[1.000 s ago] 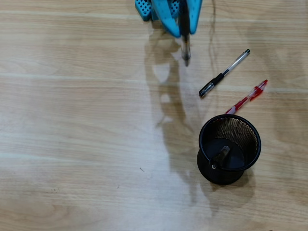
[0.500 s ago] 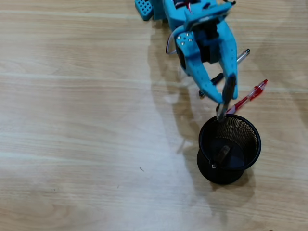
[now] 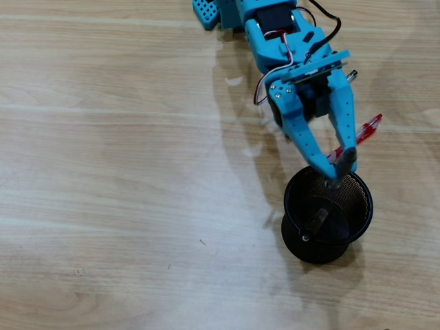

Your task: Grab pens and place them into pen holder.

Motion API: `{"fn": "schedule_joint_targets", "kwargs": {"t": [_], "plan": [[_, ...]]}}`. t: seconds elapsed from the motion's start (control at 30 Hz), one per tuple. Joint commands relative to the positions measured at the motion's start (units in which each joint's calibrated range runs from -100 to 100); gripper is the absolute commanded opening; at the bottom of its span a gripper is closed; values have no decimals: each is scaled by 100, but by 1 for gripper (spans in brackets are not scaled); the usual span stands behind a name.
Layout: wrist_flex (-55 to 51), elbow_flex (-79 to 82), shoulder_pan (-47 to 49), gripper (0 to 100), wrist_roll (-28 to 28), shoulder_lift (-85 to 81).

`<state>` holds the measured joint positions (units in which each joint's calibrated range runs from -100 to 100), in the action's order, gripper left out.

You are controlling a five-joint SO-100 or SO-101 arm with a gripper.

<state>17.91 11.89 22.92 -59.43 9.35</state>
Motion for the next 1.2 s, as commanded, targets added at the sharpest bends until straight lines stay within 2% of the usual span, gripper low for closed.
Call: {"fn": "schedule_joint_targets", "kwargs": {"t": [0.0,0.27,0.37,0.53,0.77,0.9,0.93,0.97,1.17], "plan": [[-110,-302,91,13,-62,-73],[-1522,-320,155,13,-78,-497],[-2397,-375,136,12,-78,-794],[-3937,-375,109,2,-62,-1406],[-6151,-365,191,2,-136,-2009],[-7773,-429,511,2,-921,-2238],[-8648,-664,703,2,-1377,-2255],[-9085,-845,813,2,-1581,-2264],[-11481,-2148,1334,2,-2398,-2000]]}}
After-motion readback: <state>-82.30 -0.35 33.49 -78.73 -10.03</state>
